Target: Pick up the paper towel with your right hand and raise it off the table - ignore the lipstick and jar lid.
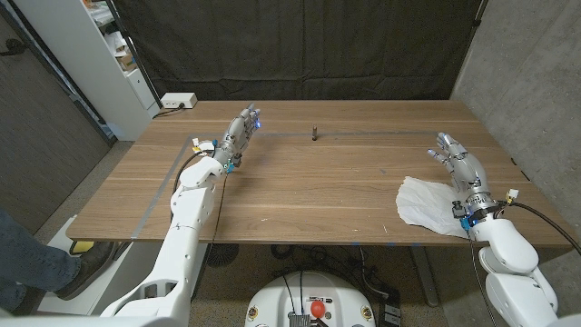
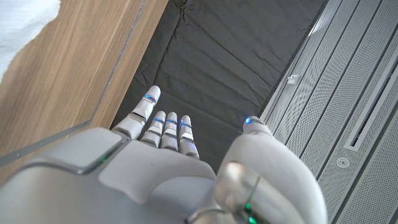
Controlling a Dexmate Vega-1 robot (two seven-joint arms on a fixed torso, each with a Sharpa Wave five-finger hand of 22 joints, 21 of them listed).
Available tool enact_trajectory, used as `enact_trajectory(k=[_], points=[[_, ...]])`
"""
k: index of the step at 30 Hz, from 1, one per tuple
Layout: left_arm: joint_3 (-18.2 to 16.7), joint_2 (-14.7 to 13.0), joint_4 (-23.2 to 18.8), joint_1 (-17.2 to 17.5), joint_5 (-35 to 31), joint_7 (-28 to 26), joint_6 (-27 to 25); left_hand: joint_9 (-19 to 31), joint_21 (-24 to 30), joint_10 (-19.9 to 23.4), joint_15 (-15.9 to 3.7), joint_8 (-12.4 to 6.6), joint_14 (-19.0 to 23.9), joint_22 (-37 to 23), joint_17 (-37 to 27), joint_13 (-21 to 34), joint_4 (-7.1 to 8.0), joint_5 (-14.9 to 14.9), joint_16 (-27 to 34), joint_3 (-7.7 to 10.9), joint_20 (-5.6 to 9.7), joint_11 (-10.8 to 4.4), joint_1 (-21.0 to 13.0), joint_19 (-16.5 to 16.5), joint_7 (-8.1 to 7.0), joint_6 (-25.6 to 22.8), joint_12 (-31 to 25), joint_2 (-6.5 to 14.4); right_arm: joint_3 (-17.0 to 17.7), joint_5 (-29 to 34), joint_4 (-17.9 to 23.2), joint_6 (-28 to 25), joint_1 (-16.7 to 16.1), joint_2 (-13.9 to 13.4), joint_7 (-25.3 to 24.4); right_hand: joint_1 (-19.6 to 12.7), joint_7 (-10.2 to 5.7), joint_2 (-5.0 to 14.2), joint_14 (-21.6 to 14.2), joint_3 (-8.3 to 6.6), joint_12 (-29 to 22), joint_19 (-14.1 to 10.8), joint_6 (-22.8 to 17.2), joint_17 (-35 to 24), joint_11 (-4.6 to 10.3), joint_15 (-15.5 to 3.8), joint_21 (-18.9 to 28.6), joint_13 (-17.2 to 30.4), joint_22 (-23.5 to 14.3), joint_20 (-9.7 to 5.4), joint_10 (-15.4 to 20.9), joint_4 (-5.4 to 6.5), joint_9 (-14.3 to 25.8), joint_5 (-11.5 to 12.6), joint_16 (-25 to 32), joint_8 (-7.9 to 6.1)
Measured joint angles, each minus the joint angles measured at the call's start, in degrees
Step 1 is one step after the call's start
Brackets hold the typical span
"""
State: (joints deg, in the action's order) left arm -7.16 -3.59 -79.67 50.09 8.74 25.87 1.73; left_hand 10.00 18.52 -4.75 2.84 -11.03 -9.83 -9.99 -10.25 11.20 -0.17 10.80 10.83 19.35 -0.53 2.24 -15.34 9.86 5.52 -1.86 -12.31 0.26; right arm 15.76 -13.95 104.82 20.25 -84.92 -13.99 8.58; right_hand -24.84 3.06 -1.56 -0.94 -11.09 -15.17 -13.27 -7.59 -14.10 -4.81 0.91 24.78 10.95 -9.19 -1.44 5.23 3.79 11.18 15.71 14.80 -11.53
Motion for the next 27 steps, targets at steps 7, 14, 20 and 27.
enact_trajectory(k=[7,14,20,27], points=[[0.1,0.1,0.1,-0.2,0.0,0.0,0.0,0.0,-0.1,0.0,0.00,0.00,0.0,0.0,0.0,0.0,0.00,0.0,0.0,0.00,0.00,0.00,0.0,0.0,0.00,0.0,0.0,0.0,0.5,0.1,0.3,0.4,-1.0,0.3,0.0,0.0,0.00,0.00,-0.3,0.00,0.0,0.0,0.0,0.0,0.00,0.32,-0.2,0.0,0.0,0.00,0.0,0.00,0.0,0.0,0.0,0.00],[0.2,0.1,0.4,-0.3,-0.1,0.0,0.0,0.0,-0.1,0.0,0.00,0.00,0.0,0.0,0.0,0.0,0.00,0.0,0.0,0.00,0.00,0.00,0.0,0.0,0.00,0.0,0.0,0.0,1.0,0.3,1.2,0.6,-2.0,0.7,-0.1,0.0,0.00,0.00,-0.3,0.00,0.0,-0.3,0.0,0.0,0.00,0.32,-0.2,0.0,0.0,-0.31,0.0,0.00,0.0,0.0,0.0,0.00],[0.4,0.2,0.5,-0.4,-0.1,0.1,0.2,0.0,-0.5,0.0,0.00,0.00,0.0,0.0,0.0,0.0,0.01,0.0,0.0,0.00,0.00,0.00,0.0,0.0,0.12,-0.1,0.0,0.0,1.4,0.5,1.9,1.0,-2.9,1.0,-0.1,0.0,0.00,0.00,-0.3,0.00,0.0,-0.3,0.0,0.0,0.00,0.32,-0.4,0.0,0.0,-0.31,0.0,0.00,0.0,0.0,0.0,0.00],[0.5,0.2,0.6,-0.6,-0.1,0.3,0.2,0.0,-0.5,0.0,0.00,0.00,0.0,0.0,0.0,0.0,-0.23,-0.2,0.0,-0.23,0.00,0.00,0.2,0.0,0.31,-0.3,0.0,0.2,1.9,0.8,2.4,1.4,-3.6,1.4,-0.1,0.0,0.00,0.00,-0.5,0.24,0.5,-0.6,0.0,0.0,0.00,0.09,-0.6,0.0,0.0,0.00,0.0,-0.24,0.0,0.0,0.0,0.00]])
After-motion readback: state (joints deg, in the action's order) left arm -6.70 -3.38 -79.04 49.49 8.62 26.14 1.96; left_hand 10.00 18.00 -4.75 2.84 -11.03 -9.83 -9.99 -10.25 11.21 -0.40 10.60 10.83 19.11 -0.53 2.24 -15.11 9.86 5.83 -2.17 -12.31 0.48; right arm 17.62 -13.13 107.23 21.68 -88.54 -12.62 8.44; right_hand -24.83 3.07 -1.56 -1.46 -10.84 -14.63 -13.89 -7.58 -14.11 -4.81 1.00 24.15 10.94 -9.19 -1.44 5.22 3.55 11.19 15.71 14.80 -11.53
